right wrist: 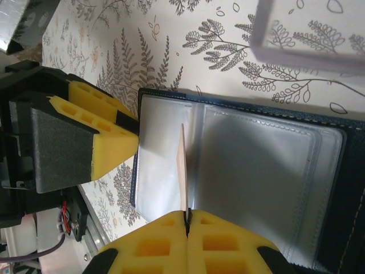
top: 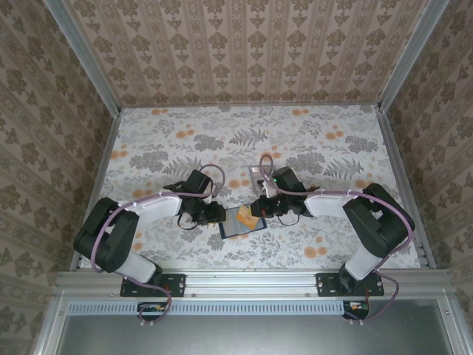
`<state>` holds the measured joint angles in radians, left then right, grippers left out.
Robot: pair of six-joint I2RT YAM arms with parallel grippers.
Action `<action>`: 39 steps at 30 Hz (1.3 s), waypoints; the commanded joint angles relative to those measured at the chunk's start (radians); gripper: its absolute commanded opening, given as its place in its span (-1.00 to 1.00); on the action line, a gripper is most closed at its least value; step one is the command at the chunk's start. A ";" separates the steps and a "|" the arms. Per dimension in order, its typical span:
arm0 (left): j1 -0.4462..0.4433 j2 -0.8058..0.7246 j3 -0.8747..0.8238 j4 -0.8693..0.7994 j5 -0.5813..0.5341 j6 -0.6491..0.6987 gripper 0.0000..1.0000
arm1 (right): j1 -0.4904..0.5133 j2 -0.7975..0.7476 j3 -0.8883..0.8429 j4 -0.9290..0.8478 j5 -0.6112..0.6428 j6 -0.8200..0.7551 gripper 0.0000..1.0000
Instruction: Put the credit cards into the card holder
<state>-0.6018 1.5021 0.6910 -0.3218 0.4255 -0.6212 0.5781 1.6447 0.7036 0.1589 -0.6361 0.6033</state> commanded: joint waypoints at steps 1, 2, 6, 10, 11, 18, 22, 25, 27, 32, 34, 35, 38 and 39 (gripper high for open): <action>-0.005 0.031 -0.010 0.000 -0.018 -0.034 -0.34 | -0.004 -0.018 -0.031 0.021 0.035 0.025 -1.00; -0.006 0.031 -0.016 0.008 -0.020 -0.038 -0.35 | -0.004 -0.020 -0.037 0.029 0.033 0.031 -1.00; 0.006 0.032 -0.022 -0.018 -0.051 -0.036 -0.35 | -0.006 -0.048 -0.055 0.011 0.051 0.013 -1.00; 0.010 0.026 -0.029 -0.040 -0.057 -0.022 -0.42 | -0.023 -0.060 -0.063 0.009 0.009 0.035 -1.00; 0.013 0.031 -0.032 -0.040 -0.060 -0.020 -0.44 | -0.024 -0.063 -0.066 0.013 0.003 0.035 -1.00; 0.023 0.037 -0.033 -0.037 -0.060 -0.008 -0.50 | -0.024 -0.039 -0.072 0.034 0.018 0.034 -1.00; 0.028 0.034 -0.033 -0.031 -0.047 -0.019 -0.52 | -0.019 -0.021 -0.088 0.108 0.011 0.080 -1.00; 0.028 0.034 -0.044 -0.005 -0.055 -0.020 -0.55 | -0.003 0.000 -0.072 0.132 -0.008 0.086 -1.00; 0.030 0.044 -0.034 -0.017 -0.055 -0.021 -0.55 | 0.000 0.006 -0.068 0.150 -0.001 0.120 -1.00; 0.032 0.043 -0.036 -0.015 -0.078 -0.017 -0.59 | 0.011 0.036 -0.074 0.236 0.031 0.181 -0.92; 0.039 0.050 -0.023 -0.038 -0.076 -0.022 -0.60 | 0.014 0.048 -0.075 0.263 0.042 0.213 -0.89; 0.039 0.048 -0.022 -0.037 -0.073 -0.022 -0.60 | 0.017 0.050 -0.081 0.288 0.047 0.233 -0.89; 0.040 0.050 -0.032 -0.020 -0.081 -0.017 -0.62 | 0.038 0.062 -0.084 0.315 0.077 0.250 -0.88; 0.043 0.055 -0.028 -0.029 -0.086 -0.014 -0.63 | 0.044 0.068 -0.084 0.321 0.080 0.256 -0.87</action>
<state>-0.5743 1.5162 0.6800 -0.3111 0.4217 -0.6361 0.5972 1.6840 0.6323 0.4252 -0.5827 0.8104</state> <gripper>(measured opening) 0.189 0.064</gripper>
